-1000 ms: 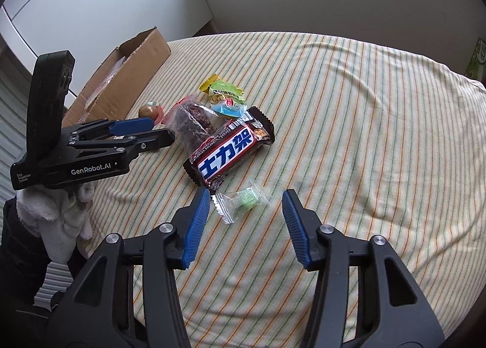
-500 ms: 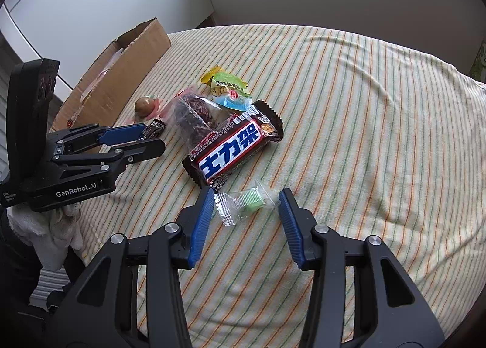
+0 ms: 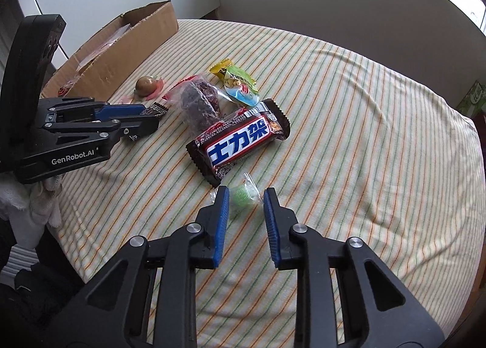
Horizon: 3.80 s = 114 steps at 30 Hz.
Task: Organize snacks
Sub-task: 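Close the left tool on the black-wrapped candy and lift it, then carry the black candy into the box with the left tool and open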
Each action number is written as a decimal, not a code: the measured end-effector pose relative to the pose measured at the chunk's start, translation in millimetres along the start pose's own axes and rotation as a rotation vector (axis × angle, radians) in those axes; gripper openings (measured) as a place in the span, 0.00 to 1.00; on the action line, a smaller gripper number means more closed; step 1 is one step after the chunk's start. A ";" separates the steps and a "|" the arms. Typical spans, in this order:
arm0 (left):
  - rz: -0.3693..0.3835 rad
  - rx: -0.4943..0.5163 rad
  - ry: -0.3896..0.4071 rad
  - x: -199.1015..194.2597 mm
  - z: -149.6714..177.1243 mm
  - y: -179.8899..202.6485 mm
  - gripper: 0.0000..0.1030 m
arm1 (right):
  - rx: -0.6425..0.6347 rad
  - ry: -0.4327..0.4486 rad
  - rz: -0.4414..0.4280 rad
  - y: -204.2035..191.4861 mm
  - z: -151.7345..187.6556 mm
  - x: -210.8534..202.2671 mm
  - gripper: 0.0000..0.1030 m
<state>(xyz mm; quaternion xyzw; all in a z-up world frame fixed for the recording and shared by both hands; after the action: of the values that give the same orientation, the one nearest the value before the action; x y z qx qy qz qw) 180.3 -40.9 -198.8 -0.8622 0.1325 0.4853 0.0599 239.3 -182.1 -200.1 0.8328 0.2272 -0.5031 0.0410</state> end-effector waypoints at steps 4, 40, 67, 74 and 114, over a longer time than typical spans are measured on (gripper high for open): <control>0.007 -0.004 0.007 -4.8 2.1 2.0 0.22 | 0.013 0.014 -0.007 0.3 0.3 -9.6 0.13; 0.013 0.074 0.073 -10.0 16.3 8.3 0.22 | 0.032 0.100 0.097 -9.8 15.5 0.1 0.20; 0.032 0.068 0.119 -27.2 18.9 7.5 0.21 | 0.071 0.138 0.060 -10.9 16.6 -17.6 0.18; 0.026 0.030 0.238 -74.2 3.8 -13.0 0.21 | 0.050 0.199 0.006 -35.8 -12.0 -44.7 0.18; -0.147 -0.226 0.388 -136.8 12.3 -148.7 0.40 | 0.045 0.246 -0.165 -119.5 -90.5 -32.7 0.65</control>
<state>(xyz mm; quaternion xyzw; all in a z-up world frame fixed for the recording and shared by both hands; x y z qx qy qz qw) 145.2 127.7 -92.3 -0.9478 0.0232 0.3167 -0.0287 250.5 -59.5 -108.6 0.8675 0.2868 -0.4037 -0.0471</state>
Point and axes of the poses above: each gripper's, at about its wrist camera, not at the fingertips, and x roughly the way its jaws point, y to its right, z to its underside, the point moved 8 cm from there along x, roughly the way its jaws point, and after that the axes turned 10 degrees about x, right-handed, at the moved point
